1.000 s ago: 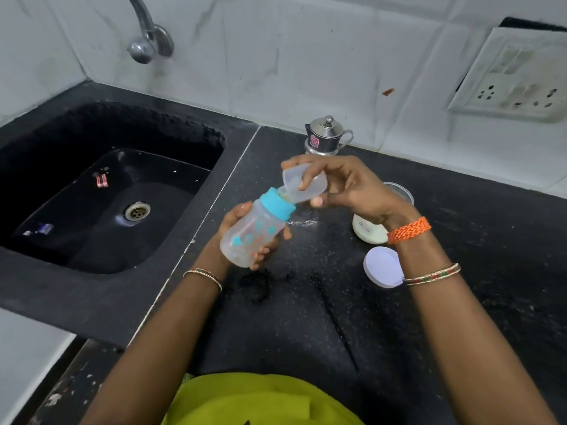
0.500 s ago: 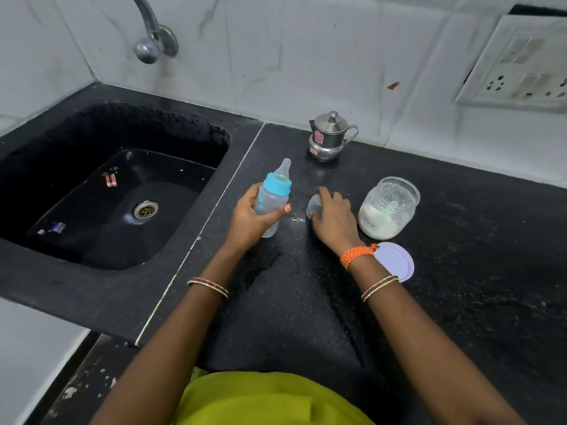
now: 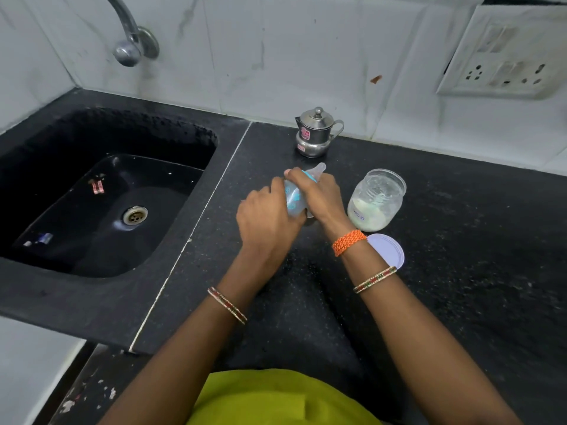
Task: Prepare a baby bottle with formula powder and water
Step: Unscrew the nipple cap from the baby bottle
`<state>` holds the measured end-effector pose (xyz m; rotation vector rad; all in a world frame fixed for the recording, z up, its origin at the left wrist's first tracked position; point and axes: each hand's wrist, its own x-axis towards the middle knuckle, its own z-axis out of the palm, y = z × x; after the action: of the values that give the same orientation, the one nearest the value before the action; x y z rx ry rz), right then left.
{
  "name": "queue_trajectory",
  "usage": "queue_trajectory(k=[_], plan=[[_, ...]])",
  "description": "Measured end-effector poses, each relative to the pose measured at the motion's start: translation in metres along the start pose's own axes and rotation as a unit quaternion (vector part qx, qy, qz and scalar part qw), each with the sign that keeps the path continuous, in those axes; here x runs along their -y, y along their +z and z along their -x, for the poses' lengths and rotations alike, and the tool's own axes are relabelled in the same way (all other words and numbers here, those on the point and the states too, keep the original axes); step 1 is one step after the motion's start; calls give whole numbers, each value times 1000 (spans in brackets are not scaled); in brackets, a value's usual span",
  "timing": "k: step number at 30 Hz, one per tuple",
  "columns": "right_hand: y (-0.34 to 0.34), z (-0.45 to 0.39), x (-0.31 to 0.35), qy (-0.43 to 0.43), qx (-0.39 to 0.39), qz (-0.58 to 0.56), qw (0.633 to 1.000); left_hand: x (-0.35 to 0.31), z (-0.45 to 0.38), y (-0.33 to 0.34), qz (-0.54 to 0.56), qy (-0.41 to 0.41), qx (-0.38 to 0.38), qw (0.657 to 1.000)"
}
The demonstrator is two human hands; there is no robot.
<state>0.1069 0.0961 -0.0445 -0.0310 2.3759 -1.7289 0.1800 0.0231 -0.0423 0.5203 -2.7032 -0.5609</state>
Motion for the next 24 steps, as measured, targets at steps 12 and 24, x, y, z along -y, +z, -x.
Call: queue_trajectory(k=[12,24], plan=[[-33,24,45,-175,418,-191,871,46,-17,-7,752,27,595,281],[-33,9,-3,-113,62,-8,992,59,-8,20,495,-20,198,846]])
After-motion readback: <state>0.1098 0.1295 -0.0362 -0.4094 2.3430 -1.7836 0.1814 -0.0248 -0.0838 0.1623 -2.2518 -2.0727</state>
